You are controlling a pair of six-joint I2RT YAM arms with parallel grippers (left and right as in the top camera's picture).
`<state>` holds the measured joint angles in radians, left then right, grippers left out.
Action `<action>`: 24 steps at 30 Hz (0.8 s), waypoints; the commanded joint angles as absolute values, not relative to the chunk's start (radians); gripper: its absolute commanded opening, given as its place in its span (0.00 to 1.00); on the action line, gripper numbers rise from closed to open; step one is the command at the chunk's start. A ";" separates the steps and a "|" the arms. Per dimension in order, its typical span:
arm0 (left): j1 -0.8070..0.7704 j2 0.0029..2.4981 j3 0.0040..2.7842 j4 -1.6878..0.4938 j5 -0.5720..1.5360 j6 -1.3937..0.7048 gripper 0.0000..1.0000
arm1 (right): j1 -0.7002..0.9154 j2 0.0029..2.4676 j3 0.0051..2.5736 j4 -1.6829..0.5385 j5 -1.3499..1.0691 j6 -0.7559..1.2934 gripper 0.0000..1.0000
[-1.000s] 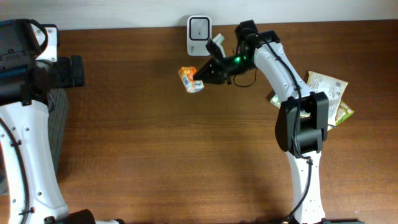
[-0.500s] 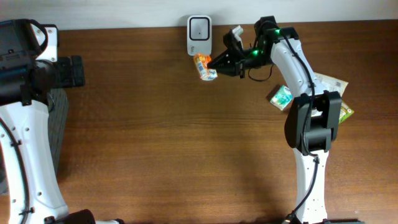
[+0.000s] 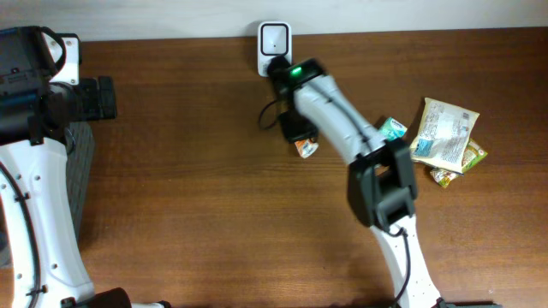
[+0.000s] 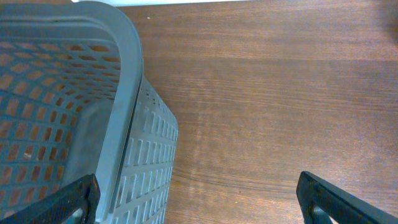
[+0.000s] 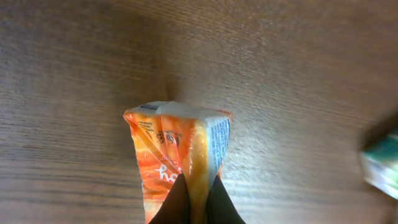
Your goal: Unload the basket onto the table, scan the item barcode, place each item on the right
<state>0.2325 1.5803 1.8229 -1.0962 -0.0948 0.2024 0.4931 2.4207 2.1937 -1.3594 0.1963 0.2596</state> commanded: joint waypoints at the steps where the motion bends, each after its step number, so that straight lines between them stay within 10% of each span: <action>1: 0.239 1.580 1.821 -1.095 -0.098 0.218 0.99 | 0.627 2.410 2.209 -1.384 0.591 0.423 0.04; 12: 0.239 1.580 1.821 -1.095 -0.098 0.218 0.99 | 0.793 2.526 2.189 -1.365 0.714 0.481 0.06; 16: 0.239 1.580 1.821 -1.095 -0.098 0.218 0.99 | 0.806 2.526 2.189 -1.355 0.665 0.479 0.41; 24: 0.239 1.580 1.821 -1.095 -0.098 0.219 0.99 | 0.791 2.512 2.226 -1.371 0.510 0.379 0.64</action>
